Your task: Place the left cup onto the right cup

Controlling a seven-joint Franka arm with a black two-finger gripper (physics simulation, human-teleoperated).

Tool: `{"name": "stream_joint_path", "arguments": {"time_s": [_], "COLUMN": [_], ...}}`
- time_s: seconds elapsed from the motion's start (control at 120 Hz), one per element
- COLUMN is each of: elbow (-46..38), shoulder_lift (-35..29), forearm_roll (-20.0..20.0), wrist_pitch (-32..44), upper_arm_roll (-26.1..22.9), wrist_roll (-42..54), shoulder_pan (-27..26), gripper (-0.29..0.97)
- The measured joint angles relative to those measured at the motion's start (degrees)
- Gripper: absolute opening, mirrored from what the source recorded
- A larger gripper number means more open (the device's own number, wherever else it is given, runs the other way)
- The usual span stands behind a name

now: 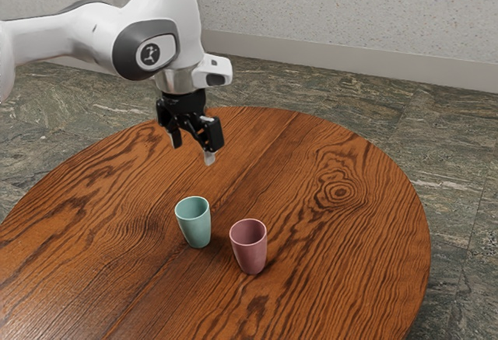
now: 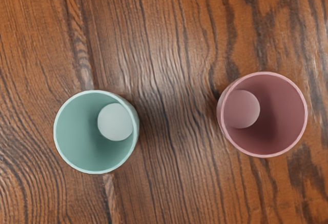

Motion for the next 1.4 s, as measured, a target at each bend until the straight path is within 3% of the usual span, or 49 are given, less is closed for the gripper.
{"name": "stream_joint_path", "arguments": {"time_s": [0.367, 0.742, 1.05, 1.4], "elbow": [-1.32, -1.37, -2.27, -3.59], "shoulder_lift": [1.57, 3.05, 3.09, 3.34], "forearm_roll": [-0.24, -0.34, -0.5, -1.0], "wrist_pitch": [3.55, 5.04, 5.93, 7.23], "upper_arm_roll": [-0.13, 0.08, 0.07, 0.07], "wrist_roll": [-2.72, -4.13, -4.98, -5.68], "shoulder_pan": [-4.1, 5.27, 2.09, 3.31], "gripper": [0.68, 0.68, 0.68, 0.68]}}
